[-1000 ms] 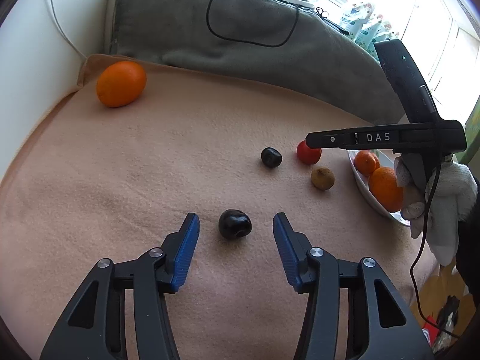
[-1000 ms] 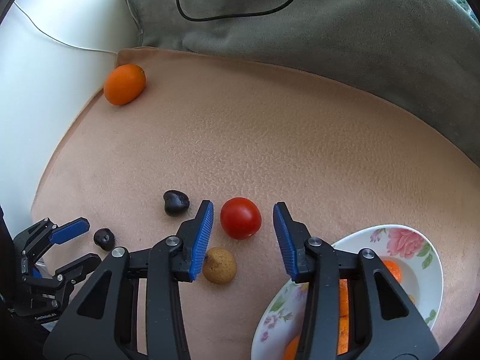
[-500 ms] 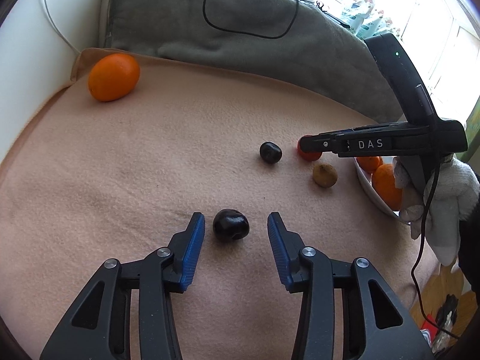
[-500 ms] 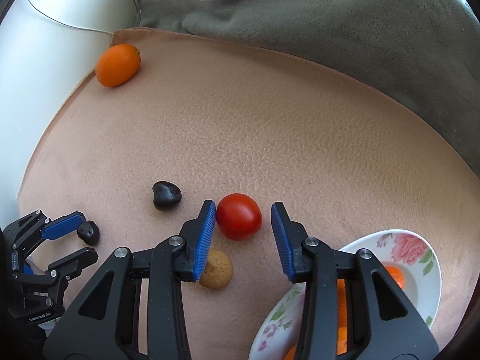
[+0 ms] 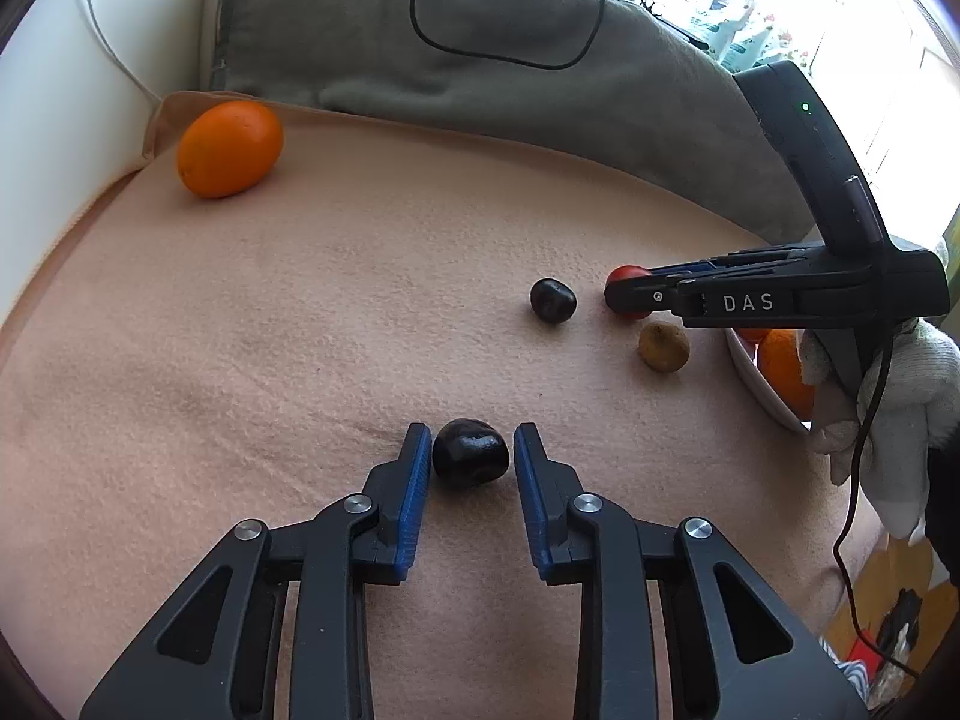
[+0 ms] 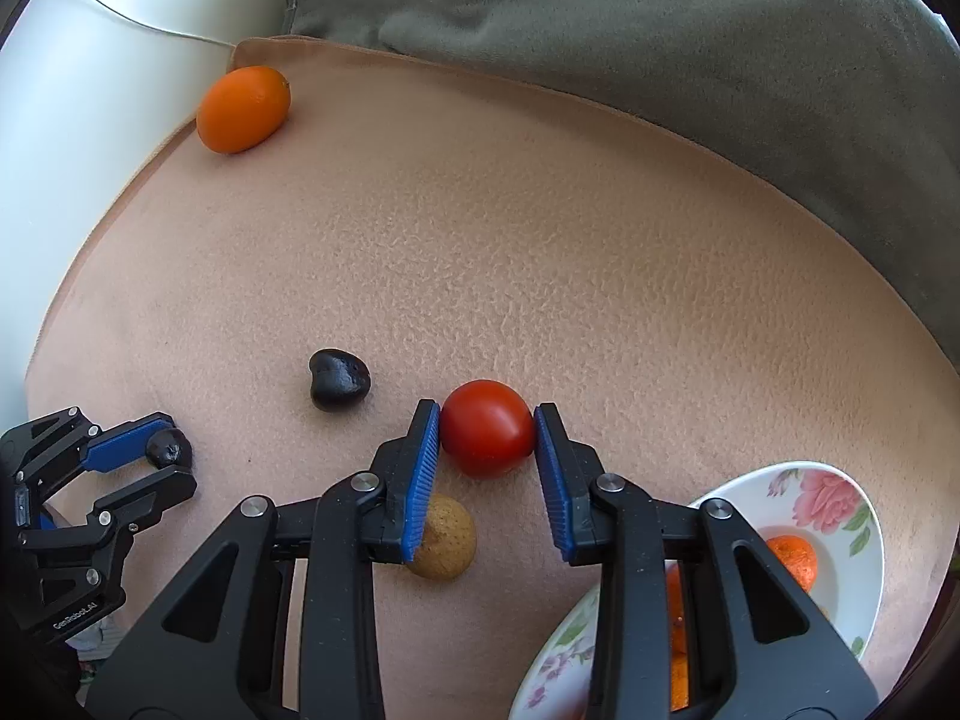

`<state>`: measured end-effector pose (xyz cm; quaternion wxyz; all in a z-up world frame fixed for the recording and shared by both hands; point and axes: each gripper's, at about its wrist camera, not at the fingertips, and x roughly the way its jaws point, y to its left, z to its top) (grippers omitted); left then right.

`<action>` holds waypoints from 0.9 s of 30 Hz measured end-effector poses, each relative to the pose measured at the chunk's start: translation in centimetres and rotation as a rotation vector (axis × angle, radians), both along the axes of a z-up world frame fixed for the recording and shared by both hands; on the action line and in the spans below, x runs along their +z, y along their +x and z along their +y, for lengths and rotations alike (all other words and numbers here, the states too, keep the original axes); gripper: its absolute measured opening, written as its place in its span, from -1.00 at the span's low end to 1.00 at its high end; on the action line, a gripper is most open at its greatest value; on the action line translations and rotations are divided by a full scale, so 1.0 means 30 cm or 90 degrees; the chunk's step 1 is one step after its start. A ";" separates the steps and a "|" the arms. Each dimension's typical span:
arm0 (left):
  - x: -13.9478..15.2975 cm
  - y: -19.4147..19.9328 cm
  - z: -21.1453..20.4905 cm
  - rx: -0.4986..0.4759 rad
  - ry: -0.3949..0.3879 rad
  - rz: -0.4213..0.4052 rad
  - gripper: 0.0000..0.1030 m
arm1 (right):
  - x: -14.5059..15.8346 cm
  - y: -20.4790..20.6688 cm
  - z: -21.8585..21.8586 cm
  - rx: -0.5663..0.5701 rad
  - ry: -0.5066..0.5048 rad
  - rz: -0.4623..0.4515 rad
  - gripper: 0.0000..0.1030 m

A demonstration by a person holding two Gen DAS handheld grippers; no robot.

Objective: Organize fruits
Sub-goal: 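Close the right gripper on the red tomato while the left gripper grasps the dark plum, then carry the tomato and dark plum over the bowl with both grippers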

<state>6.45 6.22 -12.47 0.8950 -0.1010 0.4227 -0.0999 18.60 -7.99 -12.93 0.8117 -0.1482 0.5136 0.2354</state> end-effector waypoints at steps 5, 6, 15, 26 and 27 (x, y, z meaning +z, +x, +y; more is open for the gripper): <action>0.004 -0.003 -0.003 -0.001 0.004 -0.003 -0.55 | 0.005 -0.006 -0.019 -0.003 0.010 -0.003 -0.35; 0.005 -0.003 -0.005 -0.001 0.005 -0.004 -0.55 | 0.007 -0.007 -0.023 -0.004 0.012 -0.004 -0.35; 0.044 -0.020 -0.023 -0.005 0.008 -0.022 -0.55 | 0.053 -0.036 -0.066 -0.009 0.038 -0.021 -0.35; 0.117 -0.040 -0.084 -0.023 0.011 -0.054 -0.55 | 0.147 -0.107 -0.157 -0.017 0.085 -0.055 -0.35; 0.124 -0.041 -0.091 -0.025 0.011 -0.058 -0.55 | 0.157 -0.117 -0.166 -0.018 0.089 -0.058 -0.35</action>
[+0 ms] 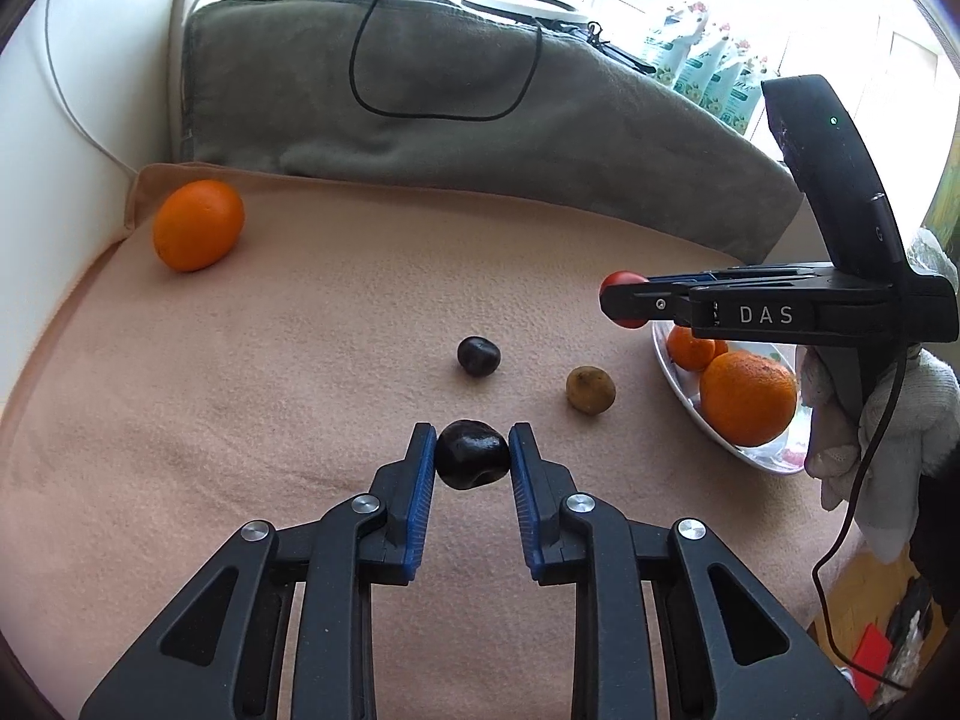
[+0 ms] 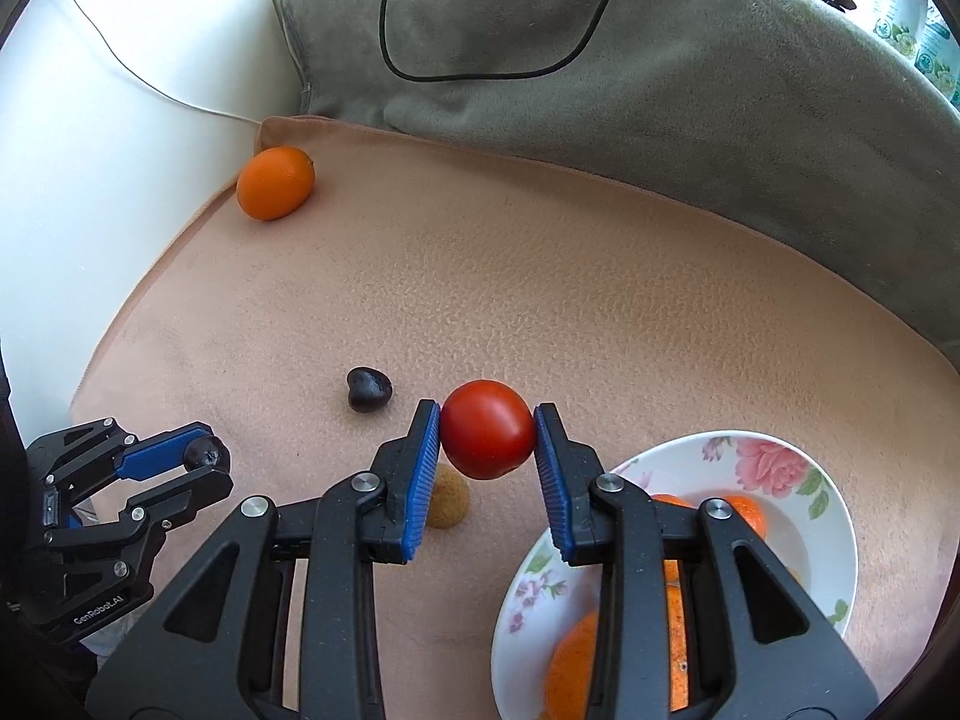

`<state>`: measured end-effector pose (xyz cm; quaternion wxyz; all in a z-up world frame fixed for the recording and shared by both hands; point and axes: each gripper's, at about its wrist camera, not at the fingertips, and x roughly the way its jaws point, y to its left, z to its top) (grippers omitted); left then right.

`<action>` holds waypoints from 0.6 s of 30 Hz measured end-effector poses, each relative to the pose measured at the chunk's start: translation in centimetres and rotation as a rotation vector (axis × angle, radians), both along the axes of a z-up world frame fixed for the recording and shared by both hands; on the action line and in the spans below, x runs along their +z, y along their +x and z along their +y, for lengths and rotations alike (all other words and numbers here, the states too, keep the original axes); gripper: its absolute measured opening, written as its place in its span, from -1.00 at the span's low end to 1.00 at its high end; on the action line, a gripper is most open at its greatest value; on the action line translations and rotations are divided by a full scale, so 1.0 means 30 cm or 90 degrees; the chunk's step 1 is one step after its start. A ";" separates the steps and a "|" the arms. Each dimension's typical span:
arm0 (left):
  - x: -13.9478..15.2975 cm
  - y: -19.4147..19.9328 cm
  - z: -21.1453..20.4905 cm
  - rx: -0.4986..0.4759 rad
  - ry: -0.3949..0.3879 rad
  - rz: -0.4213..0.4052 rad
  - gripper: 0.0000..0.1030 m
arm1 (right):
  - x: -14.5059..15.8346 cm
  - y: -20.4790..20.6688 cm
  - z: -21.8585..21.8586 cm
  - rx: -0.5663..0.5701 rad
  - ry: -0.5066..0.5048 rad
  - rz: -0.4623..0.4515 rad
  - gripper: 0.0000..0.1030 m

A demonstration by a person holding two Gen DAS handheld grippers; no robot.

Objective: Organize fruits
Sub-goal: 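Carry the tomato and dark plum over the bowl with both grippers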

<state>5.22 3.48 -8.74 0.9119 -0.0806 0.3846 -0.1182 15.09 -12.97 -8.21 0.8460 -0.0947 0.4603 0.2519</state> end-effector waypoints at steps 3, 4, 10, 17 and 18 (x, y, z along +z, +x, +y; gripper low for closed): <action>0.018 0.005 -0.019 -0.007 -0.001 -0.009 -0.55 | 0.032 -0.024 -0.037 -0.005 0.013 -0.012 -0.35; 0.023 0.009 -0.026 -0.009 -0.001 -0.012 -0.55 | 0.044 -0.033 -0.052 -0.008 0.018 -0.015 -0.35; 0.054 0.020 -0.082 -0.029 0.001 -0.026 -0.55 | 0.111 -0.086 -0.152 -0.026 0.045 -0.039 -0.35; 0.091 0.033 -0.158 -0.055 -0.002 -0.042 -0.55 | 0.169 -0.135 -0.285 -0.055 0.061 -0.070 -0.35; 0.094 0.035 -0.171 -0.060 -0.002 -0.044 -0.55 | 0.170 -0.138 -0.306 -0.061 0.062 -0.073 -0.35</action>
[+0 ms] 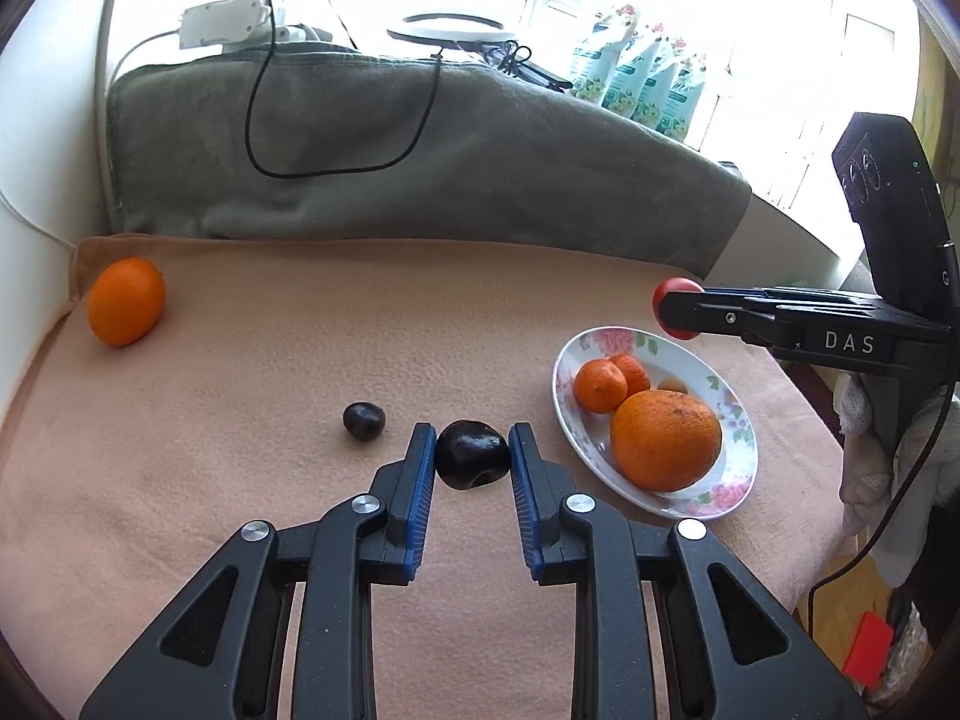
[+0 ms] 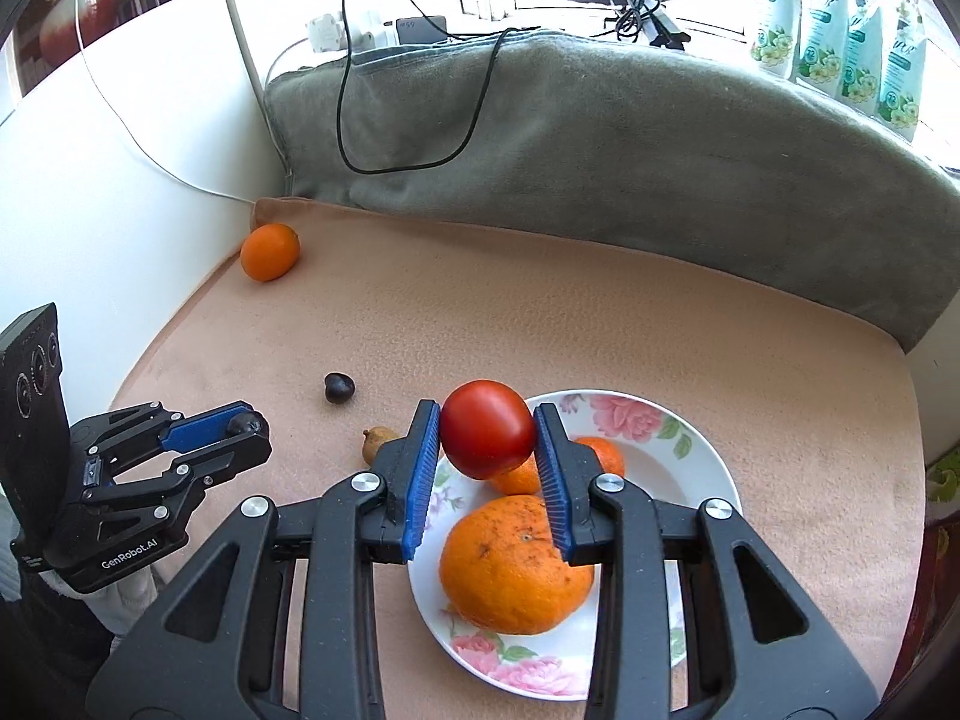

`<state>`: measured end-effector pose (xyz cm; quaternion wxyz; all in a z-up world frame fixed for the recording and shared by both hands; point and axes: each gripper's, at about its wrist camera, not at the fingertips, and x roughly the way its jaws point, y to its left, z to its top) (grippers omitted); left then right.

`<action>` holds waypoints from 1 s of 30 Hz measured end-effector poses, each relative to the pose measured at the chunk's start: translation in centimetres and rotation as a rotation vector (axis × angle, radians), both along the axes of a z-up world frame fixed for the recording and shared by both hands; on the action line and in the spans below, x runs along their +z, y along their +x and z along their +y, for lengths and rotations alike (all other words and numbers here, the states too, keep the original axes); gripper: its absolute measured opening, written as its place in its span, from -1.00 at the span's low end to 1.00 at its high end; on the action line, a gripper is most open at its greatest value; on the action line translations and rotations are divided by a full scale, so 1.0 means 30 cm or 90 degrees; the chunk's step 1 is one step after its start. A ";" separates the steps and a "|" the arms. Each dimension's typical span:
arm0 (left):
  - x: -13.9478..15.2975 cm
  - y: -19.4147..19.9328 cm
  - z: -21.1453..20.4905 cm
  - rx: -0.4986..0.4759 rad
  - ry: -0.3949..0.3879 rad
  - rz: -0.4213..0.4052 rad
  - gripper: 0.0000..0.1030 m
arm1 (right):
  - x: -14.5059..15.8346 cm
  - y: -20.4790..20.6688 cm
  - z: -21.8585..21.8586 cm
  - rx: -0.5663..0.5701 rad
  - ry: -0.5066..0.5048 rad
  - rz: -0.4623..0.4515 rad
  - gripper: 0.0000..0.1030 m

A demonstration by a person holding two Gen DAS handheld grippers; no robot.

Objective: Organize fruits
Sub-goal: 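Carry the tomato and dark plum over the bowl with both grippers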

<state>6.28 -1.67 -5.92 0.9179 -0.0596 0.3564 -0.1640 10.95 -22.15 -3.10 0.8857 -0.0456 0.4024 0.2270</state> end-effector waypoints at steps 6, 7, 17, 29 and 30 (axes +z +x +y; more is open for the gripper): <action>0.021 0.015 -0.075 -0.026 -0.003 -0.009 -0.55 | -0.007 -0.028 -0.123 -0.039 0.010 -0.002 -0.35; 0.024 0.016 -0.089 -0.031 -0.003 -0.010 -0.55 | -0.009 -0.032 -0.142 -0.045 0.011 -0.001 -0.35; 0.051 0.035 -0.216 -0.075 -0.006 -0.017 -0.55 | -0.053 -0.046 -0.310 -0.102 0.018 0.019 -0.35; 0.080 0.032 -0.376 -0.138 -0.011 -0.022 -0.55 | -0.093 0.023 -0.379 -0.114 0.041 0.049 -0.35; 0.079 0.031 -0.390 -0.144 -0.011 -0.021 -0.55 | -0.095 0.031 -0.378 -0.111 0.044 0.052 -0.35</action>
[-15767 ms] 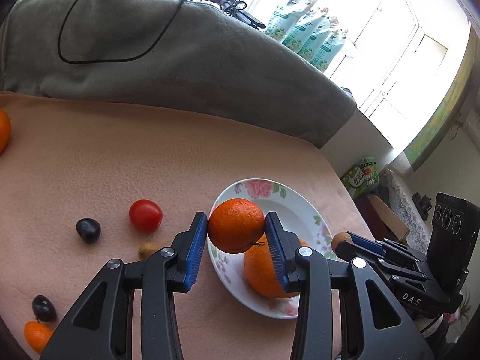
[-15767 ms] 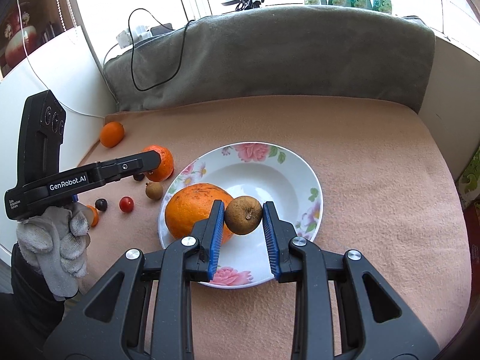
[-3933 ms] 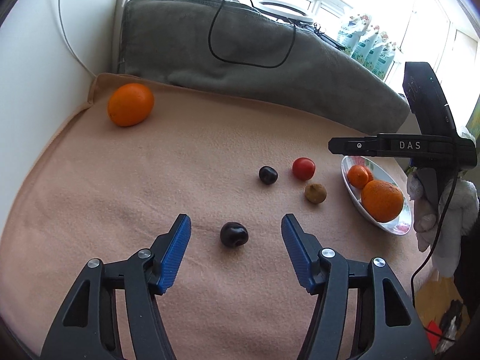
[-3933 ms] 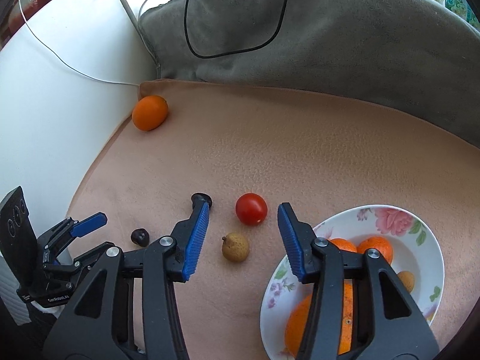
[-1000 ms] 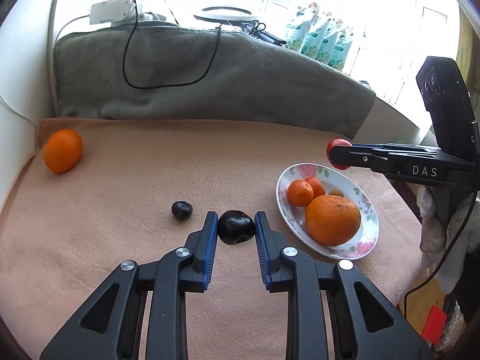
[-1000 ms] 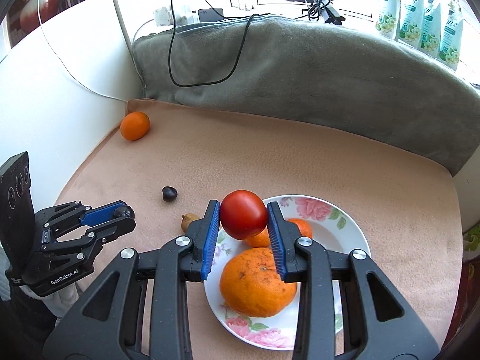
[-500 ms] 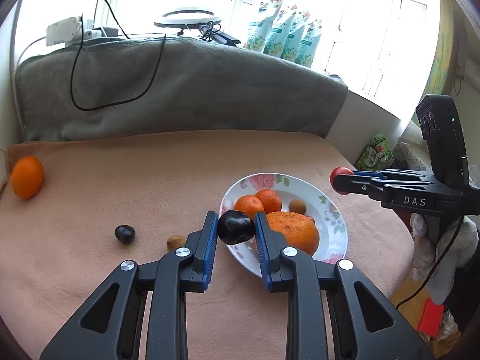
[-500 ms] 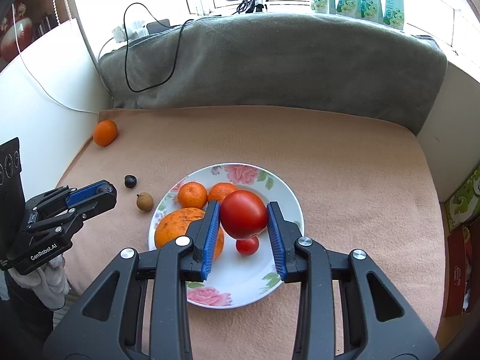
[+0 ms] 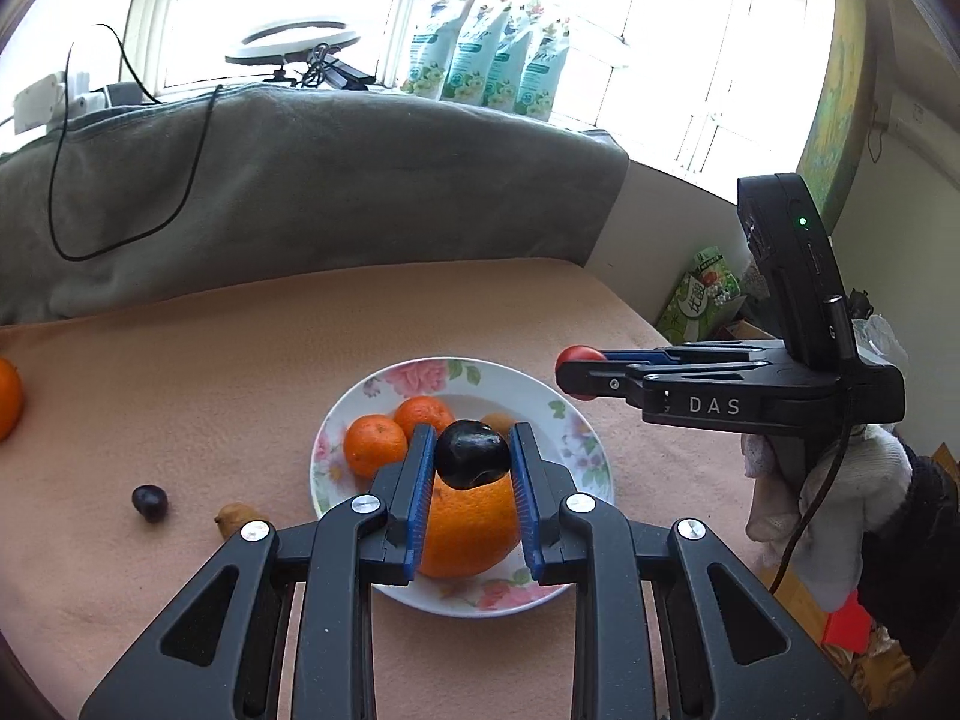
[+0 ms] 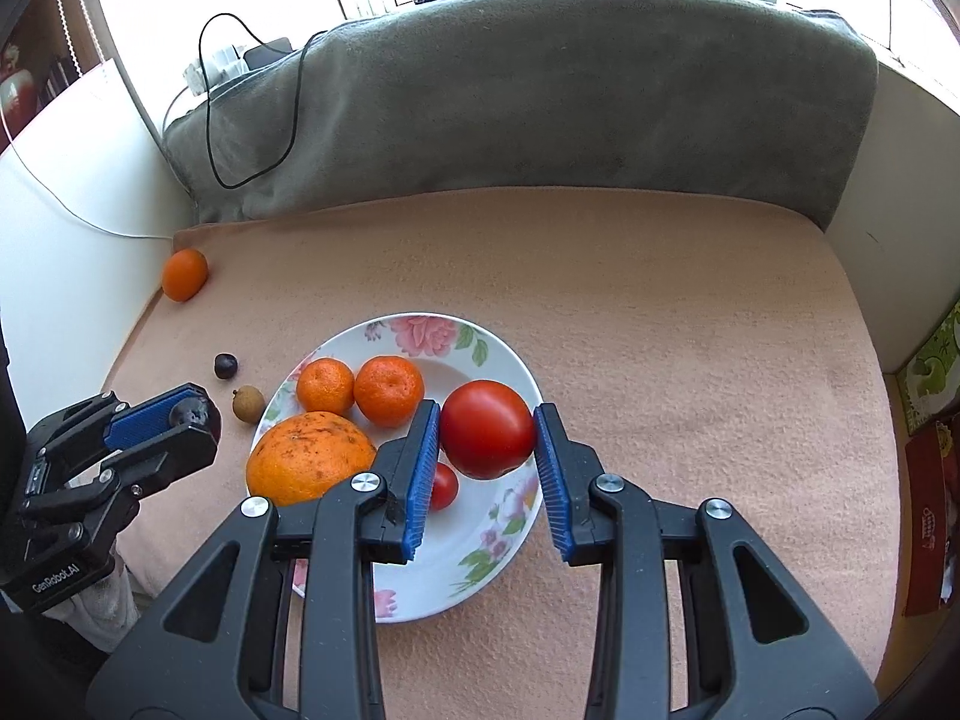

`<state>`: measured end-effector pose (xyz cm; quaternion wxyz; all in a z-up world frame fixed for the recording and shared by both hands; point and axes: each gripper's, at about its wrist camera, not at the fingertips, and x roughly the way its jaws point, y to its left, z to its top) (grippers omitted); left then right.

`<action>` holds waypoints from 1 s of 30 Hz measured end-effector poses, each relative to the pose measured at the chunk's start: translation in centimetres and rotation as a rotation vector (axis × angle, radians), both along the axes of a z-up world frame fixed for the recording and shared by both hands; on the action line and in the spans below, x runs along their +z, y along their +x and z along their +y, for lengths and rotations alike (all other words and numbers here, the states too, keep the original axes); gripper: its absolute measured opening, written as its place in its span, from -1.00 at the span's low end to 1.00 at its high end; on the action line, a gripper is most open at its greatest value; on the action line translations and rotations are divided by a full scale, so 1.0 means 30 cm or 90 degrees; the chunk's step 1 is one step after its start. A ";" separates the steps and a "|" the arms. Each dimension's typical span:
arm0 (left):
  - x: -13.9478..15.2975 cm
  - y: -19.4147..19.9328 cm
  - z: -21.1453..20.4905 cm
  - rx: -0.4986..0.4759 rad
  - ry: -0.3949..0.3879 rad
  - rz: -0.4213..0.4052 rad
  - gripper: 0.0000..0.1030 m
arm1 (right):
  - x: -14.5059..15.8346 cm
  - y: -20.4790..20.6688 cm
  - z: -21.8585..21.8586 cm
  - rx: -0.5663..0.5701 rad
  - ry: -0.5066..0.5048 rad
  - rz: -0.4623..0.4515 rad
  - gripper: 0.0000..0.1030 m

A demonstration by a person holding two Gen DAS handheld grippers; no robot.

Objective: Organize fruits
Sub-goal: 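Carry the tomato and dark plum over the bowl with both grippers, then open the left gripper to drop the plum while the right gripper releases the tomato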

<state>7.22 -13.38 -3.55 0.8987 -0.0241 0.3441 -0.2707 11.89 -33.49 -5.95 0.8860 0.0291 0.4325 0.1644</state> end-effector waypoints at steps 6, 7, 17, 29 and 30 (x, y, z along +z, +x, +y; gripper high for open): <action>-0.016 -0.006 -0.076 -0.032 0.006 0.011 -0.55 | -0.029 0.043 0.011 0.011 0.014 0.022 -0.35; -0.019 -0.006 -0.083 -0.035 0.007 0.012 -0.55 | -0.033 0.048 0.013 0.012 0.016 0.025 -0.35; -0.037 0.002 -0.120 -0.044 0.014 0.021 -0.55 | -0.058 0.089 0.014 0.020 0.049 0.051 -0.35; -0.039 0.009 -0.122 -0.044 0.007 0.022 -0.39 | -0.068 0.108 0.004 0.024 0.066 0.061 -0.35; -0.039 0.009 -0.121 -0.044 0.007 0.022 -0.38 | -0.066 0.108 0.006 0.025 0.067 0.060 -0.35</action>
